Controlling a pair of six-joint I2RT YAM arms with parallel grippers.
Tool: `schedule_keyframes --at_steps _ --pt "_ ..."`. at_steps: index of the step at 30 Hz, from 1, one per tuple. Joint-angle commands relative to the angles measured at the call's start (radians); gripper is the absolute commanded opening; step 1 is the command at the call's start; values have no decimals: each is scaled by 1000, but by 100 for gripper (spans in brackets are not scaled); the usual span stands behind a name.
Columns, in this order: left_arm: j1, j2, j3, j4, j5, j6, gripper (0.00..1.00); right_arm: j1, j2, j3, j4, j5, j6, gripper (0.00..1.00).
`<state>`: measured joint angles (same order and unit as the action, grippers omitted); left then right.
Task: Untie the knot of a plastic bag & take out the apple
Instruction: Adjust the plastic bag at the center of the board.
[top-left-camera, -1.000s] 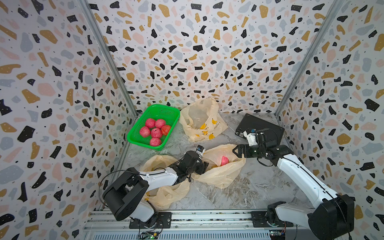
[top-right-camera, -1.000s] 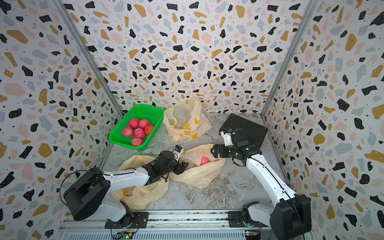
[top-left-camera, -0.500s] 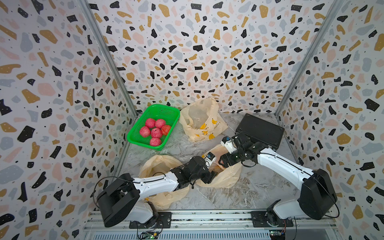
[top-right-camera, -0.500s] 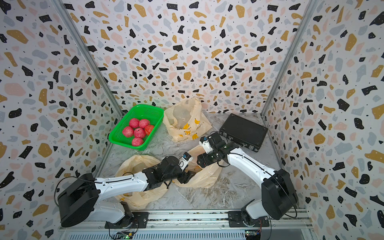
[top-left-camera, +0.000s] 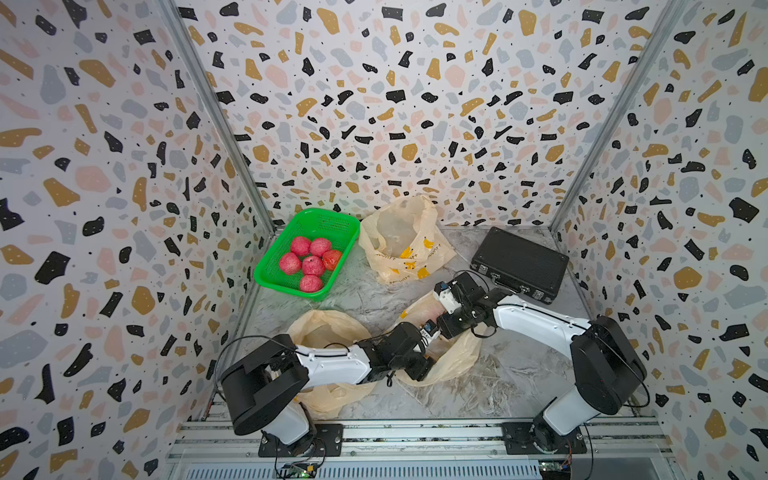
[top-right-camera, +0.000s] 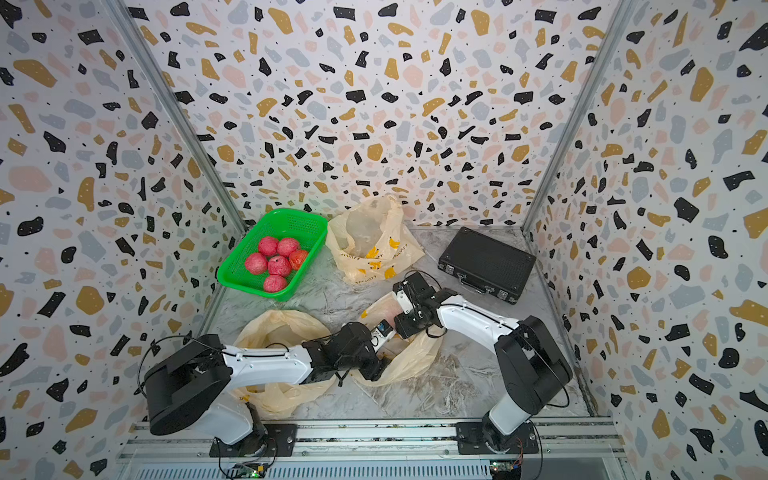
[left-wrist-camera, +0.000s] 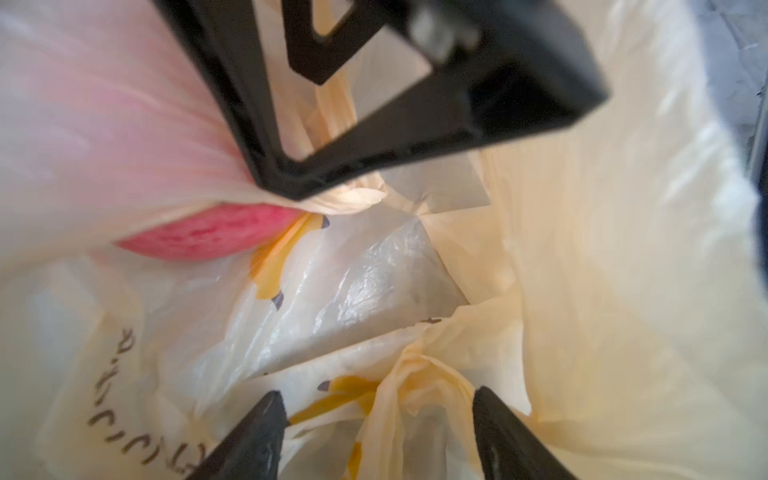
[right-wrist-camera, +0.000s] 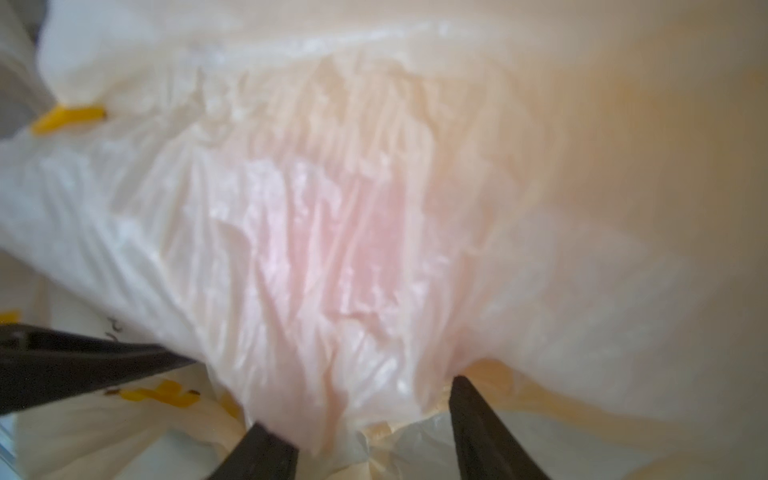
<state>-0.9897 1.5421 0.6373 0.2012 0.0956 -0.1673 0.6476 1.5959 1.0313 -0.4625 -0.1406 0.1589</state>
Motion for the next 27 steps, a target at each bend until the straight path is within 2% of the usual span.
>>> schedule_keyframes --at_steps 1,3,6,10,16,20,25,27 --pt "-6 13 0 18 -4 17 72 0 -27 51 -27 57 16 42" --pt "-6 16 -16 24 -10 12 72 -3 -43 61 -39 65 20 28" --pt "-6 18 -32 35 -13 5 73 -14 -58 68 -28 53 37 13" --pt "-6 0 -37 33 -26 2 73 -30 -74 94 -26 55 44 1" --pt "-6 -7 -41 18 -37 3 73 -45 -89 161 -31 80 31 0" --pt "-6 -14 -39 16 -49 5 73 -95 -4 167 18 57 44 0" --pt "-6 -38 -37 9 -60 7 74 -136 79 132 91 146 24 0" --pt "-6 -47 -40 7 -60 9 74 -164 88 102 149 141 38 0"
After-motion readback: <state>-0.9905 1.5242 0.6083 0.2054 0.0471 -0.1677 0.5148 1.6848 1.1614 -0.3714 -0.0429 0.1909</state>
